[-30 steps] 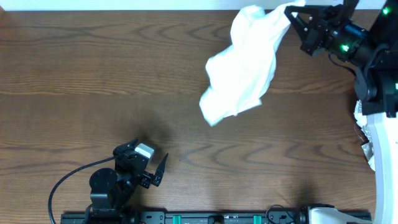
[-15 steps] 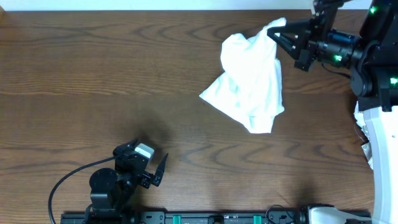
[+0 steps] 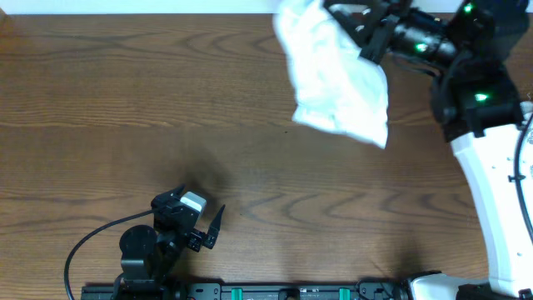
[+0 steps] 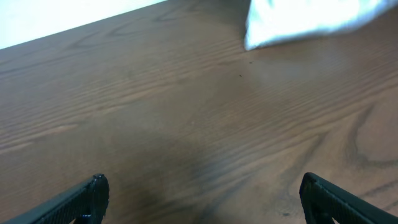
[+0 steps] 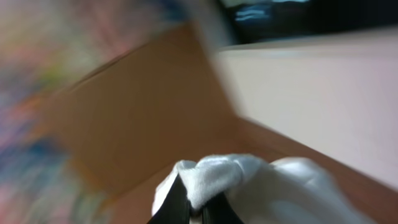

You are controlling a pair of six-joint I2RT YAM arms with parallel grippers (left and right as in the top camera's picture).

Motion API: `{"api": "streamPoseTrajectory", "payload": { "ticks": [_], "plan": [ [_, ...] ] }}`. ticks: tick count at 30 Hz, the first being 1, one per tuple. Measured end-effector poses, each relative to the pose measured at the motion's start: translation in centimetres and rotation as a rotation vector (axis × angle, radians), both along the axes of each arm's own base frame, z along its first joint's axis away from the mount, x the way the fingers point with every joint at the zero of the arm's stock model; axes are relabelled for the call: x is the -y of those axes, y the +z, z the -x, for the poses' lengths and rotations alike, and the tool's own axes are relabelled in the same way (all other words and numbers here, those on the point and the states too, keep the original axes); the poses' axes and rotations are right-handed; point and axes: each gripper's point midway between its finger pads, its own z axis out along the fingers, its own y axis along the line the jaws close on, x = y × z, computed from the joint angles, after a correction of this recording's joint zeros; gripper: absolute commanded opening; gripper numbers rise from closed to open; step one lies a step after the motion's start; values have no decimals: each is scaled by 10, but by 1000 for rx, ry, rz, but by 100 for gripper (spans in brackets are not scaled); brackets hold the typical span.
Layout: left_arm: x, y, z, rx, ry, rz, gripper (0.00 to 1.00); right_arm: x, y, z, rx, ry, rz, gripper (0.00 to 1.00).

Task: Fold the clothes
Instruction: 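Lift the white T-shirt with the right gripper and drag it to table center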

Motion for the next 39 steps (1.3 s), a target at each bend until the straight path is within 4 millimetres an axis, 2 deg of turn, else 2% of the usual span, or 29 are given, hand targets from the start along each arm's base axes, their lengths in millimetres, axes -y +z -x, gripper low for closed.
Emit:
{"api": "streamPoseTrajectory", "payload": {
  "ticks": [2, 4, 6, 10, 12, 15, 18, 22, 25, 29, 32, 34, 36, 39],
  "plan": [
    [0, 0, 0, 1, 0, 0, 98, -14, 3, 26, 20, 135, 5, 1],
    [0, 0, 0, 2, 0, 0, 98, -14, -5, 32, -49, 168, 17, 1],
    [0, 1, 0, 5, -1, 1, 98, -6, -24, 22, -196, 123, 32, 1],
    [1, 4, -2, 24, -5, 4, 98, 20, -82, -12, -544, -136, 82, 1],
    [2, 8, -3, 38, -9, 7, 98, 27, -97, -24, -601, -225, 102, 2],
    [3, 14, -5, 63, -11, 20, 98, 29, -106, -34, -609, -299, 119, 2],
    [5, 22, -8, 93, -16, 42, 98, 24, -104, -36, -577, -317, 130, 1],
    [11, 38, -10, 144, -42, 85, 98, 3, -75, -31, -329, -208, 127, 1],
    [14, 48, -10, 183, -62, 103, 98, -16, -49, -9, -130, -47, 113, 1],
    [19, 64, -11, 229, -78, 154, 98, -32, -31, 26, 30, 163, 92, 1],
    [20, 65, -10, 214, -79, 194, 98, -37, -27, 48, 79, 286, 85, 1],
    [21, 66, -10, 205, -79, 209, 98, -36, -29, 55, 77, 325, 85, 1],
    [21, 66, -9, 199, -78, 224, 98, -32, -33, 53, 47, 325, 89, 1],
    [22, 67, -9, 192, -78, 242, 98, -22, -42, 41, -34, 263, 100, 1]
  ]
}}
